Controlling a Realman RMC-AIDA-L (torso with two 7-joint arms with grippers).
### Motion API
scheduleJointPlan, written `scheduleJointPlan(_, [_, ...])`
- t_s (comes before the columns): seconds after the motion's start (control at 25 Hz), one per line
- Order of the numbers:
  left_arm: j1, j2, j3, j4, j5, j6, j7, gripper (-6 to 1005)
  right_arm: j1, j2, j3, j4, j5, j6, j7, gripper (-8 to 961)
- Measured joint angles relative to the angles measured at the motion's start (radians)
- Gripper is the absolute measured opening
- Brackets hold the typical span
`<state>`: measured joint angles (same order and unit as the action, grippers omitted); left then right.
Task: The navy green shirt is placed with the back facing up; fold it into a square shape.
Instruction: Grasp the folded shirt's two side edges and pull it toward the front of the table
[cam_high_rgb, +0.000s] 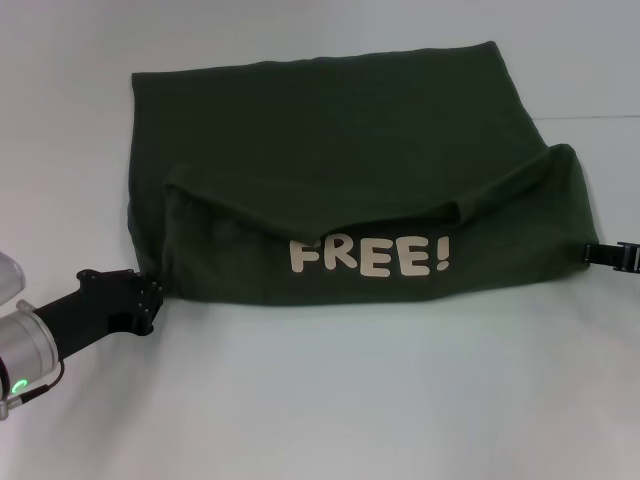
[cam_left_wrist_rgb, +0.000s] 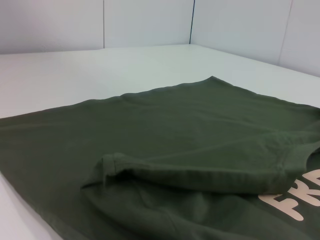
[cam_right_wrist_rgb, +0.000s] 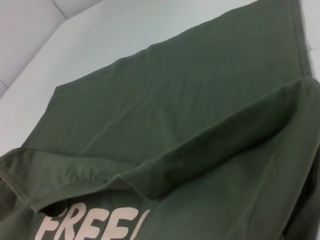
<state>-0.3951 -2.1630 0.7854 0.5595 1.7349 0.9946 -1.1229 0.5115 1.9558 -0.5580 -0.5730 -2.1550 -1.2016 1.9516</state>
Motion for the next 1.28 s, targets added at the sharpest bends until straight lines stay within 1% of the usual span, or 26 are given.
scheduleJointPlan(0.04, [0.000,0.000,0.000,0.000,0.000,0.000,0.000,54,0.001,0.000,-0.001,0.002,0.000,0.001,-0.005,568])
scheduleJointPlan(0.12, [0.000,0.000,0.000,0.001,0.000,0.001,0.000,53,0.002,0.000,-0.001,0.003,0.000,-0.004,-0.015,316])
scheduleJointPlan(0.36, [0.004,0.000,-0.002,0.002,0.000,0.003,0.000,50,-0.006,0.000,-0.001,0.004,0.004,-0.019,-0.031,83])
scheduleJointPlan(0.68, [0.014,0.002,-0.001,0.015,0.001,0.017,-0.080,50,-0.035,0.001,0.025,0.000,0.007,-0.047,-0.070,54])
scheduleJointPlan(0.88, [0.056,0.006,0.000,0.063,0.023,0.082,-0.188,50,-0.061,-0.005,0.066,-0.003,0.009,-0.095,-0.113,43])
scheduleJointPlan(0.96, [0.086,0.006,-0.001,0.090,0.024,0.125,-0.225,50,-0.073,-0.008,0.077,-0.003,0.009,-0.115,-0.131,43])
scheduleJointPlan(1.12, [0.126,0.010,-0.018,0.117,0.026,0.228,-0.272,50,-0.103,-0.013,0.119,-0.005,0.009,-0.178,-0.185,44])
scheduleJointPlan(1.24, [0.148,0.017,-0.052,0.124,0.038,0.331,-0.299,50,-0.124,-0.016,0.148,-0.005,0.009,-0.235,-0.223,44])
scheduleJointPlan(1.28, [0.155,0.020,-0.076,0.125,0.047,0.382,-0.305,51,-0.132,-0.017,0.156,-0.006,0.009,-0.256,-0.236,44])
